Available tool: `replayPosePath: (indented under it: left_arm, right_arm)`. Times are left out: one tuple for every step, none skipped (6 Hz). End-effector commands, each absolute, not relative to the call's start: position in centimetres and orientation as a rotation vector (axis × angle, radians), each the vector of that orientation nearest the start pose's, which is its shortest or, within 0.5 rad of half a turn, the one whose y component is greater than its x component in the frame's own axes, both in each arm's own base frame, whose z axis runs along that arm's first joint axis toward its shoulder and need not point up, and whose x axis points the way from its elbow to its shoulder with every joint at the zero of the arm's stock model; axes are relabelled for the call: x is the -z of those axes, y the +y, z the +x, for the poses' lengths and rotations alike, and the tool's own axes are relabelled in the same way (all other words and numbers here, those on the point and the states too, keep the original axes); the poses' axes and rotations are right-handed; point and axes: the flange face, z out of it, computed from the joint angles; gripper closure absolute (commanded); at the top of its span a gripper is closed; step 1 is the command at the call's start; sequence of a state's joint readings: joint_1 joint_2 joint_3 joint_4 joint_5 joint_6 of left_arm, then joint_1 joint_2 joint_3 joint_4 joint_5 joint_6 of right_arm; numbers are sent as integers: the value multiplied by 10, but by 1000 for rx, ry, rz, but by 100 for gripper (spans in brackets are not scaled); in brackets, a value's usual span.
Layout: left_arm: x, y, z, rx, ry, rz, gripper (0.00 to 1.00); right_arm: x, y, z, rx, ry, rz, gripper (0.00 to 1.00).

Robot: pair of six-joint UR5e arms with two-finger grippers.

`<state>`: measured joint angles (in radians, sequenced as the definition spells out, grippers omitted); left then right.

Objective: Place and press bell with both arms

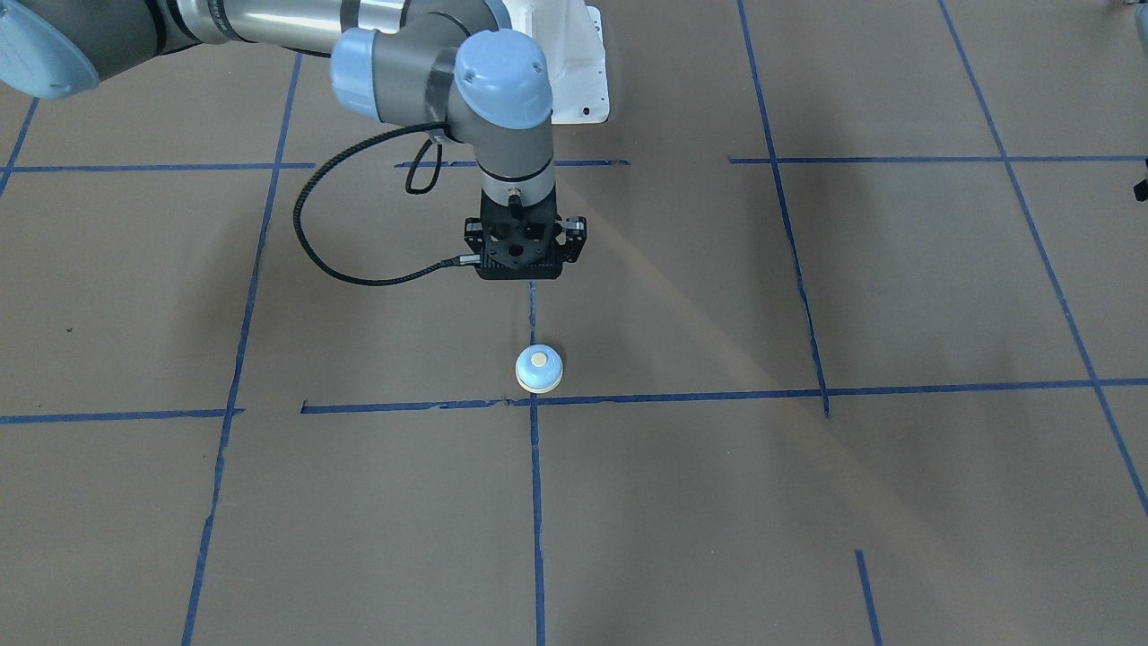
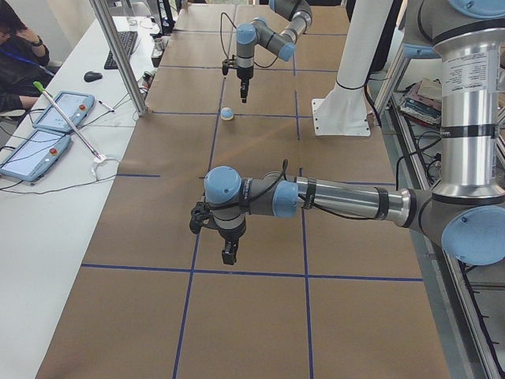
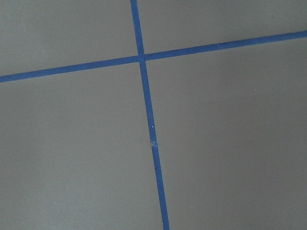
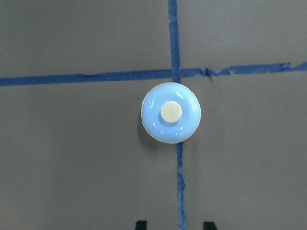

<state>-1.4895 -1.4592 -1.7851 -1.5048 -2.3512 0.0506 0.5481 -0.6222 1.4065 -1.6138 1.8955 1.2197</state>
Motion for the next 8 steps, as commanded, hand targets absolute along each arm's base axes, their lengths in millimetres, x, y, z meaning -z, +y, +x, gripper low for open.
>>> replayPosePath:
  left_arm:
    - [-613, -448, -26, -138, 788, 18, 0]
    - [-616, -448, -26, -136, 788, 14, 0]
    - [-616, -448, -26, -135, 801, 12, 0]
    - [-616, -448, -25, -134, 802, 12, 0]
    - [-616, -448, -25, -134, 802, 12, 0]
    - [-616, -448, -25, -134, 802, 12, 0]
    - [-616, -448, -25, -133, 802, 10, 0]
    - [-619, -448, -26, -131, 802, 6, 0]
  right_arm:
    - [-145, -541, -614, -50, -763, 103, 99]
    - [-144, -570, -615, -34, -730, 107, 100]
    - [-153, -576, -616, -28, -722, 107, 100]
    - [-156, -576, -618, -27, -716, 101, 100]
    - [-159, -573, -621, -24, -714, 93, 100]
    - [-162, -567, -628, -18, -710, 85, 100]
    - [-162, -564, -631, -15, -711, 81, 100]
    - [-163, -559, -635, -8, -710, 77, 100]
